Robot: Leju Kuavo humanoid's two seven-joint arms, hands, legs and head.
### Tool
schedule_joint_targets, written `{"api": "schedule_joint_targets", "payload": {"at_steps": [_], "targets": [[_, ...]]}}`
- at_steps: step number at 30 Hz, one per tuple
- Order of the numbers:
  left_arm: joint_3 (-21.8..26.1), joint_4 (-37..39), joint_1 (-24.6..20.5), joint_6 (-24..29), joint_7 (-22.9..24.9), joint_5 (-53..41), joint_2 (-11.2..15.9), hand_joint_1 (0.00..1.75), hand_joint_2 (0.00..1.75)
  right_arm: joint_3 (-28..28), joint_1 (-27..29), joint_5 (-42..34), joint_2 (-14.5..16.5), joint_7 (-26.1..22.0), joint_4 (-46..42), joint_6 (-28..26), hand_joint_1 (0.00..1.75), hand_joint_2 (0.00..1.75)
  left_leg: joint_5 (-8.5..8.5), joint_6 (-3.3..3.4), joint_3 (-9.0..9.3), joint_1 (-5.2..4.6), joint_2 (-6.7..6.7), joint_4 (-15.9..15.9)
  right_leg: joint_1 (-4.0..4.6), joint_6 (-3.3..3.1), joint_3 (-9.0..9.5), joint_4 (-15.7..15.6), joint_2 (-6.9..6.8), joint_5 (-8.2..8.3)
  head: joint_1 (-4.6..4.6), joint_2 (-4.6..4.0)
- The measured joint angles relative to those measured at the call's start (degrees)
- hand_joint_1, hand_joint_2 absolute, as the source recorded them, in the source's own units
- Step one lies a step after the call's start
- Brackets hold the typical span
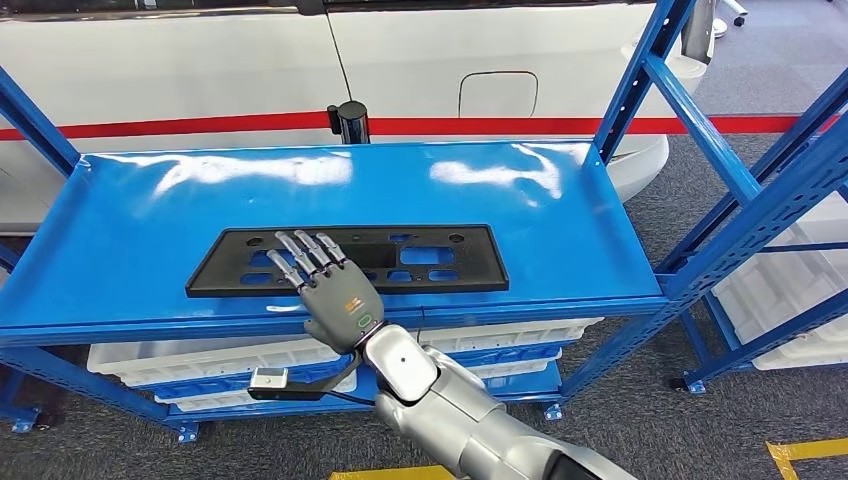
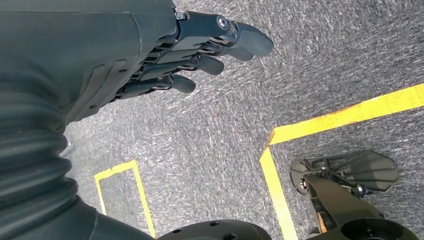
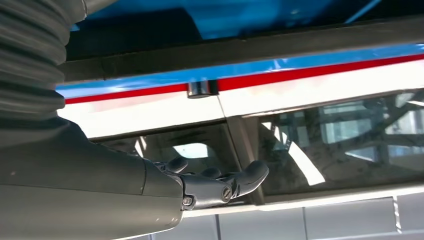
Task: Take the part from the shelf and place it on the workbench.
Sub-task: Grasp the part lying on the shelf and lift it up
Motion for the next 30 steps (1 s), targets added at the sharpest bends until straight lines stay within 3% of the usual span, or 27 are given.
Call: {"api": "schedule_joint_targets", "payload": {"at_steps": [23, 30], "targets": [[0.02, 0.0, -0.2, 0.03, -0.5, 0.03, 0.01, 0.0, 1.75, 0.2, -3.12, 5.81, 0.02, 8.37, 4.71, 3.1, 0.0, 1.75, 0.02, 0.03, 0.0, 0.0, 0.0, 0.0, 0.0, 0.0, 0.01, 0.01, 0.0, 0.0, 0.01, 0.0], [0.06, 0.0, -0.14, 0.79, -1.0, 0.34, 0.02, 0.0, 1.75, 0.63, -4.05, 9.8, 0.13, 13.17, 5.36, 7.1, 0.0, 1.75, 0.02, 0.03, 0.0, 0.0, 0.0, 0.0, 0.0, 0.0, 0.02, 0.01, 0.0, 0.0, 0.01, 0.0]]}}
